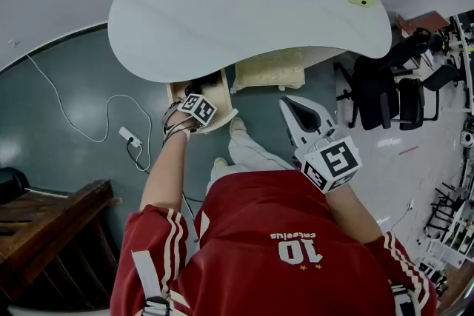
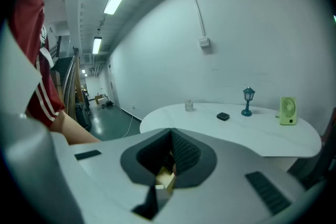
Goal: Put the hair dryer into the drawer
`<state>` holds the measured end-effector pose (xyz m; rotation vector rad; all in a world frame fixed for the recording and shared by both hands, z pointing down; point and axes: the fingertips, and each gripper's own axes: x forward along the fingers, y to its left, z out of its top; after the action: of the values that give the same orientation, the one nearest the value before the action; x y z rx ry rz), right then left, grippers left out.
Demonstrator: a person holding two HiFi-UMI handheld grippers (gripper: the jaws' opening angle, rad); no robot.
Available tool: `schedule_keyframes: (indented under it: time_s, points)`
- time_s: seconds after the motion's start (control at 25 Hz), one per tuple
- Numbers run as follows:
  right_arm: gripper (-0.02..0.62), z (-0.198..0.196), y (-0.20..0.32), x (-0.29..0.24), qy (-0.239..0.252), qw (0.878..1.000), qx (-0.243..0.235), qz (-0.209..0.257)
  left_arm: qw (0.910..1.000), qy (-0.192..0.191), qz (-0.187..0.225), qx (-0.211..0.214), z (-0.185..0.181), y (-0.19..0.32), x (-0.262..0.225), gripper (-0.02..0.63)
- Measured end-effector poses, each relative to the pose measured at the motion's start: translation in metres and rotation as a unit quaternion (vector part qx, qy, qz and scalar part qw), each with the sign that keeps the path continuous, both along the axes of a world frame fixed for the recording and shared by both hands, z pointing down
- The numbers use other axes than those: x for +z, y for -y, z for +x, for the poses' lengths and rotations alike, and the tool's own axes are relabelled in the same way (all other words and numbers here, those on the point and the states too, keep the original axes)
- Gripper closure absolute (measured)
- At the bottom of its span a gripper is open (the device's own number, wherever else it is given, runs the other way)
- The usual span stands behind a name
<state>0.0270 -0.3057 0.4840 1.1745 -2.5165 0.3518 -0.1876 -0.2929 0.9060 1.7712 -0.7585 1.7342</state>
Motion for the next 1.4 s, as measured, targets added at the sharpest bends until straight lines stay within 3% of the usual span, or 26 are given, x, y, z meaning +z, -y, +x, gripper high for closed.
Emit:
schedule_keyframes:
  time_s: [0.28, 0.4, 0.76, 1.04, 1.4]
  points:
    - [0.589, 0.007, 0.002, 0.001, -0.003, 1.0, 0.006, -0.002, 0.9993, -0.022, -0.028, -0.006, 0.006, -0.002, 0.003, 0.445]
    - [0.589, 0.008, 0.003, -0.005, 0.001, 1.0, 0.003, 0.004, 0.9995, -0.028, -0.009, -0.008, 0.006, -0.001, -0.006, 0.409]
    - [0.59, -0.003, -0.004, -0.023, 0.021, 1.0, -0.008, 0.013, 0.9946, -0.059, 0.085, -0.008, 0.021, 0.013, -0.086, 0.406]
    - [0.589, -0.011, -0.014, -0.05, 0.039, 0.998, -0.01, 0.039, 0.9831, -0.098, 0.154, -0.018, 0.028, 0.002, -0.17, 0.405]
    - [0.589, -0.009, -0.034, -0.08, 0.051, 0.997, 0.004, 0.056, 0.9542, -0.194, 0.223, -0.044, 0.049, -0.027, -0.272, 0.406]
